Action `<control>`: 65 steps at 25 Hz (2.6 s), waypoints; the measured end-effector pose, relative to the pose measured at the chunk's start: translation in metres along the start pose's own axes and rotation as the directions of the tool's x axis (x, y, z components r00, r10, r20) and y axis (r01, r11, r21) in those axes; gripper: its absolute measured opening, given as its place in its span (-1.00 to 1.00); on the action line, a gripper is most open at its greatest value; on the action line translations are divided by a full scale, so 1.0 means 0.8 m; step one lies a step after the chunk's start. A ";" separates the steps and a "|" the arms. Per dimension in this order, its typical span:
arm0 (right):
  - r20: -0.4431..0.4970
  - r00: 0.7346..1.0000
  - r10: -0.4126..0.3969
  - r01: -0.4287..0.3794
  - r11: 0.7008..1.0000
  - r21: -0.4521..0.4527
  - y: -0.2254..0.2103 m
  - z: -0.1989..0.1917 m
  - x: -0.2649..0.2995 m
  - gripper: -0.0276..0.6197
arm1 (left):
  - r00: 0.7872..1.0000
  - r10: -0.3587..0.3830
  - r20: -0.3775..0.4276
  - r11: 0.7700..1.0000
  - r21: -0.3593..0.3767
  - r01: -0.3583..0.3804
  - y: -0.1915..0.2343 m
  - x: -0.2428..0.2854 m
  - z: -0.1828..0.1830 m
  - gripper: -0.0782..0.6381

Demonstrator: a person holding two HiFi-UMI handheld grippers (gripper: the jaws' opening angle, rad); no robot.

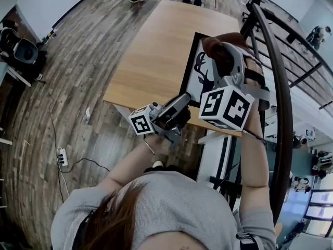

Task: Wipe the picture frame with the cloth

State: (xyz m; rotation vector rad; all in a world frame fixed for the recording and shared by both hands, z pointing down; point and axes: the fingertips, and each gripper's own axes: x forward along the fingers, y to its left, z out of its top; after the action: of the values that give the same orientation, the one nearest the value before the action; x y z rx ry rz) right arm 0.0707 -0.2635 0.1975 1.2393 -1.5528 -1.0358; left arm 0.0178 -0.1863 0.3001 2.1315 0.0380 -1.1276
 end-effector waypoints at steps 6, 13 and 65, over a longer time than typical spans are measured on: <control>0.013 0.999 0.037 -0.037 0.999 0.020 0.018 0.000 -0.008 -0.50 | 1.000 -0.008 0.019 1.000 -0.010 0.009 -0.002 0.000 0.003 -0.58; 0.035 0.996 0.081 -0.083 0.995 0.047 0.041 0.000 -0.025 -0.50 | 0.999 -0.006 0.042 1.000 0.000 0.005 -0.004 0.002 0.010 -0.58; 0.204 0.910 0.360 -0.373 0.928 0.025 0.175 0.020 -0.119 -0.50 | 0.985 0.048 0.168 0.998 0.032 -0.054 0.015 -0.007 0.053 -0.58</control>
State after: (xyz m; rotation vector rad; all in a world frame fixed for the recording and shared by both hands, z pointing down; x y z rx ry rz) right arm 0.0312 -0.1465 0.3147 0.8560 -1.8963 -0.8843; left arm -0.0119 -0.2191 0.2960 2.0503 -0.1141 -1.2813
